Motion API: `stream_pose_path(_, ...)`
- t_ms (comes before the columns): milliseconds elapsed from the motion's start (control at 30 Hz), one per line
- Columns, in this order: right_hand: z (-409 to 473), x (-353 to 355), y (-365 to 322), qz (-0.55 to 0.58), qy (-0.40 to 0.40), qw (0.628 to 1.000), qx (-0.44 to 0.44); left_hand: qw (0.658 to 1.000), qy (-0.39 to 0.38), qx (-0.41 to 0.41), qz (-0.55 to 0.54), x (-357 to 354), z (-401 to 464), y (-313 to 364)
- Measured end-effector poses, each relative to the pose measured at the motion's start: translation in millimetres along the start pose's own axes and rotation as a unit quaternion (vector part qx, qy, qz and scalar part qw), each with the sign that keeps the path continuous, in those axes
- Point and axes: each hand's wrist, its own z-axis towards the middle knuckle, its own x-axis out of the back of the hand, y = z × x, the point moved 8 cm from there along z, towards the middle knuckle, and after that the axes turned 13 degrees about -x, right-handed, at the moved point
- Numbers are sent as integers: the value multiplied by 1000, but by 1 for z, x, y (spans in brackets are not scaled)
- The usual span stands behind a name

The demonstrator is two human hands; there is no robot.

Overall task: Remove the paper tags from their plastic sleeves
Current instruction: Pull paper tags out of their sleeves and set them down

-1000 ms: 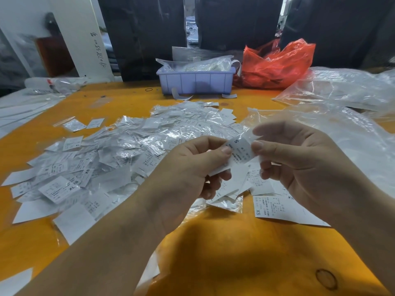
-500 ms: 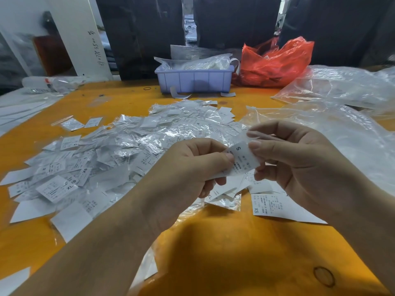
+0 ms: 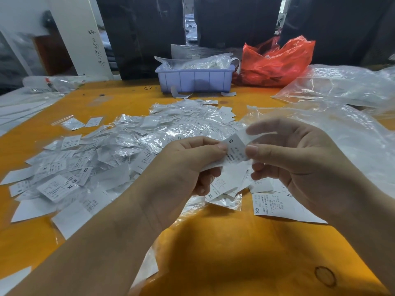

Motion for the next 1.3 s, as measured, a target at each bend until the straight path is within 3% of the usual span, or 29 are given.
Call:
stream_pose_path(233, -2, 3, -2, 3, 29, 999, 15, 1000, 2, 1, 3, -2, -1, -3)
stream_pose_path(467, 0, 5, -1, -4, 40, 999, 21, 996, -58, -8, 67, -7, -3, 1)
stream_pose_path(933, 6, -4, 14, -1, -29, 999, -44, 995, -17, -48, 82, -2, -2, 7)
stream_pose_path(1300, 8, -6, 17, -5, -42, 997, -57, 992, -69, -49, 90, -15, -6, 10)
